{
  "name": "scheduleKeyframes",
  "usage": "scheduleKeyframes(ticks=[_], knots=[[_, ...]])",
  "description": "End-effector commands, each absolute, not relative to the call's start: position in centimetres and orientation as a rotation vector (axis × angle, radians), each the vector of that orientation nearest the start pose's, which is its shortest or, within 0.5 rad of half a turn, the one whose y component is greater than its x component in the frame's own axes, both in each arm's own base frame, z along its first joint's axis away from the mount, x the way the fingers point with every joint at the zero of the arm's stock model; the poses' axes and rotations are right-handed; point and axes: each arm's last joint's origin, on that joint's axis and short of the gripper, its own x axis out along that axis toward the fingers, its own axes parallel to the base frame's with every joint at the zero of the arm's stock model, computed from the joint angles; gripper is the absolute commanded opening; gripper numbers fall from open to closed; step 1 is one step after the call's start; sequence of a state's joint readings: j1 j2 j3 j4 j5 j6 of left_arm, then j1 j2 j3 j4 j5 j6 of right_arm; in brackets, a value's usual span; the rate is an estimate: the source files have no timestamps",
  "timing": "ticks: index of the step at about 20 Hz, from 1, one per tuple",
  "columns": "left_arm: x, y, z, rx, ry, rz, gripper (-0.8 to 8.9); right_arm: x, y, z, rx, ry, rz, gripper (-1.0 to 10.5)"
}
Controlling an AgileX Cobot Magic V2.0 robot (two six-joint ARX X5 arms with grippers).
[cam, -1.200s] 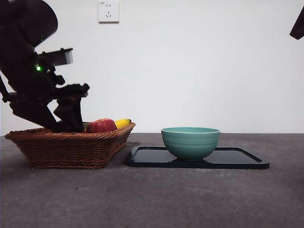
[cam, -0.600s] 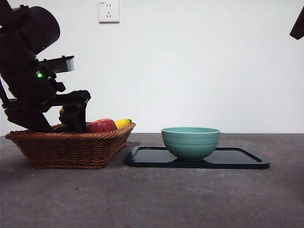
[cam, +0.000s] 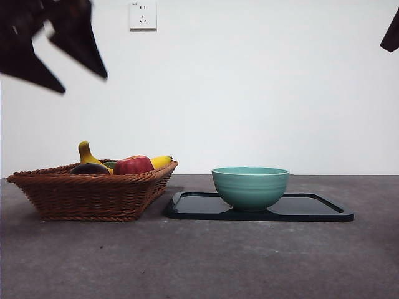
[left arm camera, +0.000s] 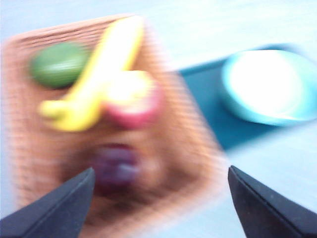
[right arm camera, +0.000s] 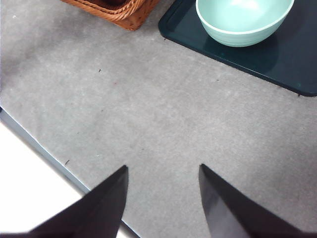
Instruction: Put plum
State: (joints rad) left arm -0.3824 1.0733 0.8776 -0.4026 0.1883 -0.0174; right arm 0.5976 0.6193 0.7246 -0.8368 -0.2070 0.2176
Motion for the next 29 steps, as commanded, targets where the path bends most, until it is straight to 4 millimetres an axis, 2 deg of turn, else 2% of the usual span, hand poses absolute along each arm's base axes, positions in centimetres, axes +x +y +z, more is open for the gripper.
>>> scheduleKeyframes(ticks=[1,5,8,16,20,24,29], knots=[[18.5,-8.6,30.6,0.001,0.611,-0.651,4.32,9.1,7.1,28.0,0.06,0.804,0.688,2.3],[14.4,-7.6,31.4,-0.041,0.69,-0.803,4.27,9.3,7.1,28.2,0.065,0.783,0.691,2.3],[12.8,-7.1,31.3,-0.024,0.74,-0.874,3.9,9.3,7.1,28.2,0.068,0.783,0.687,2.3],[12.6,-7.0,31.0,-0.018,0.774,-0.88,3.71,9.3,7.2,28.2,0.094,0.794,0.676,2.3],[12.6,-7.0,31.0,-0.018,0.774,-0.88,3.71,9.8,7.3,28.4,0.204,0.792,0.581,2.3],[12.6,-7.0,31.0,-0.018,0.774,-0.88,3.71,12.6,7.9,30.0,0.254,0.771,0.504,2.5],[12.5,-7.0,31.0,-0.017,0.775,-0.881,3.71,19.5,8.5,32.8,0.195,0.788,0.398,2.8]])
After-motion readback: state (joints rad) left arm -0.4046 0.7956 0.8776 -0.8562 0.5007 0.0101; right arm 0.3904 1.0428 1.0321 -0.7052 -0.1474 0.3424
